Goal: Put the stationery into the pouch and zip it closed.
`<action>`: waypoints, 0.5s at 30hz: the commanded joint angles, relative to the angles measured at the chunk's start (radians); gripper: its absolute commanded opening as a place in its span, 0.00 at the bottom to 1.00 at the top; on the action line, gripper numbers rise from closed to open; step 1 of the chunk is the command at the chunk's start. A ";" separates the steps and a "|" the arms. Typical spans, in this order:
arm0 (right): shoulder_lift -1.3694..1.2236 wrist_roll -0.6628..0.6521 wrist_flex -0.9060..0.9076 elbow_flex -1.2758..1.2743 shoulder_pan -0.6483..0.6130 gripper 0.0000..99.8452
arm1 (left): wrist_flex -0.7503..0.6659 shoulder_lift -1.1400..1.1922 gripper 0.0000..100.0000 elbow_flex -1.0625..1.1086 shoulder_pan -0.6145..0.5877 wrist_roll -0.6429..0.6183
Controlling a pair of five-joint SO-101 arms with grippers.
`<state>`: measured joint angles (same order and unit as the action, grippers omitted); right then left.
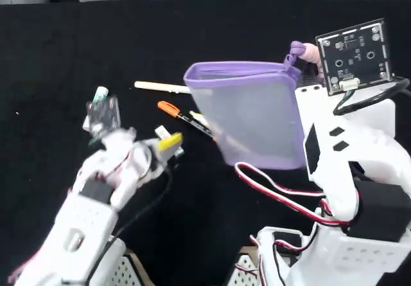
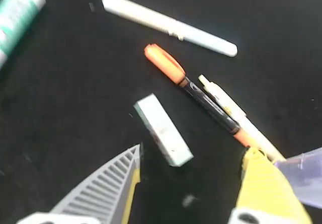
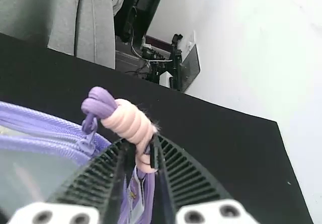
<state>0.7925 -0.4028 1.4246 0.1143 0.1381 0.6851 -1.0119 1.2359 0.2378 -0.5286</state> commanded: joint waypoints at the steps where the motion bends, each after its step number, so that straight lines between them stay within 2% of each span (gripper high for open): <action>1: 0.024 0.003 -0.032 0.050 0.012 0.01 | 0.112 0.394 0.32 -0.349 0.051 -0.141; 8: 0.018 0.000 -0.037 0.050 0.098 0.01 | 0.137 0.816 0.31 -0.550 0.047 -0.153; 15: 0.016 0.000 -0.048 0.042 0.100 0.01 | 0.127 0.934 0.31 -0.605 0.041 -0.153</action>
<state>0.7925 -0.4028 1.4093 0.1143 0.2286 0.8170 -0.0928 0.7020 0.2793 -0.6728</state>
